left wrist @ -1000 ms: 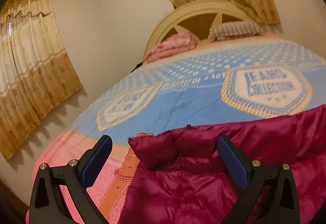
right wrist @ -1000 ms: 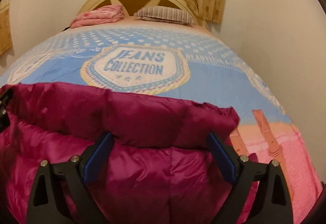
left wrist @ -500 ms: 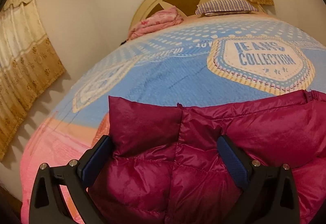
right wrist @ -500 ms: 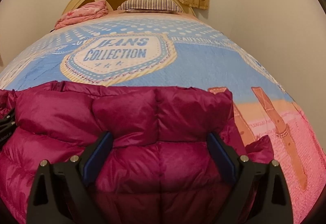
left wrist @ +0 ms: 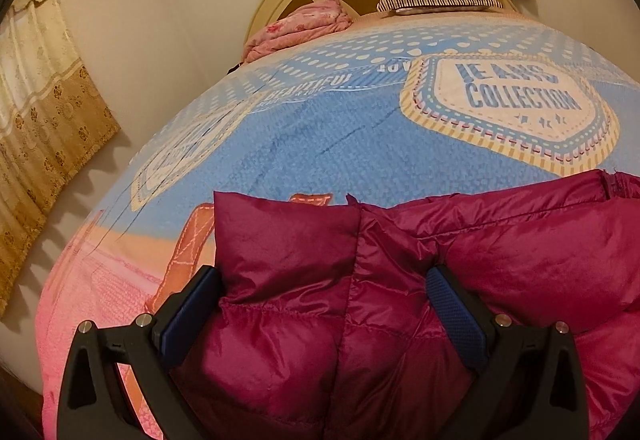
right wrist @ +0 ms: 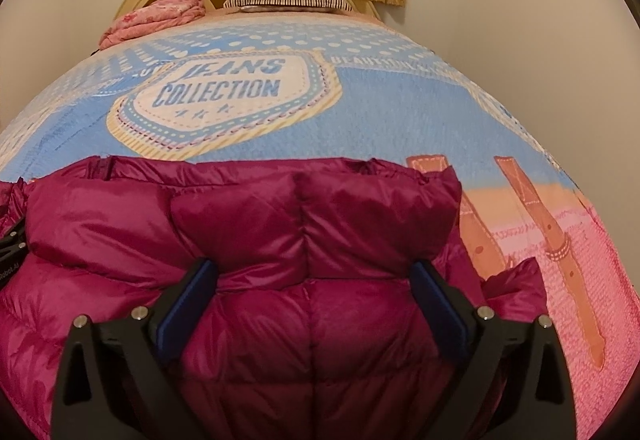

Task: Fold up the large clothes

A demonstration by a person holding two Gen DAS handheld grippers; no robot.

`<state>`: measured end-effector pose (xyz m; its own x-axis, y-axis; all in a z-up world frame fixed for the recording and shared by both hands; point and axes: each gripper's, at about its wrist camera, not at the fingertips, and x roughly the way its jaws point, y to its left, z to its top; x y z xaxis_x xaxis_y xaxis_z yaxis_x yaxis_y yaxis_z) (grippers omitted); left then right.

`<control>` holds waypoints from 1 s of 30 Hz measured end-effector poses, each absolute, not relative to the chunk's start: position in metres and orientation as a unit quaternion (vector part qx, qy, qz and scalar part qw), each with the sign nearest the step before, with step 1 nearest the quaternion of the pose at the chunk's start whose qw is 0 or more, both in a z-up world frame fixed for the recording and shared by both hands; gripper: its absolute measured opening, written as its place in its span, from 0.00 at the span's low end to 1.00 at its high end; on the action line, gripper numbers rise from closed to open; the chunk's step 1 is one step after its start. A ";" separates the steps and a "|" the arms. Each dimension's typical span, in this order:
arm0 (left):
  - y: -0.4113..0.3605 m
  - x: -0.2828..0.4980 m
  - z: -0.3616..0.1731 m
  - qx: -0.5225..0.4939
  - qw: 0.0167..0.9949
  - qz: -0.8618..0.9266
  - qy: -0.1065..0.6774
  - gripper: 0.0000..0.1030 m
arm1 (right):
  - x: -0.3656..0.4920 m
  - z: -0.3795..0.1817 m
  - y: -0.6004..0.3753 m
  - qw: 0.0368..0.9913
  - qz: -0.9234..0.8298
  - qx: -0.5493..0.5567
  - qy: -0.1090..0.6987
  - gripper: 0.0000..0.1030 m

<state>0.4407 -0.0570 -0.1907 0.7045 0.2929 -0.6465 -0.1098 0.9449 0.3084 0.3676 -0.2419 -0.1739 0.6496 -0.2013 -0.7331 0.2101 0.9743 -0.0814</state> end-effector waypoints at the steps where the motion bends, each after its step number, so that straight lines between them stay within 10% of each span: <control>1: -0.057 0.441 -0.191 0.126 0.914 0.111 0.368 0.99 | 0.368 -0.174 -0.242 0.907 -0.114 0.005 0.404 0.96; 30: -0.056 0.436 -0.175 0.138 0.907 0.103 0.384 0.99 | 0.377 -0.179 -0.244 0.888 -0.120 -0.002 0.444 0.98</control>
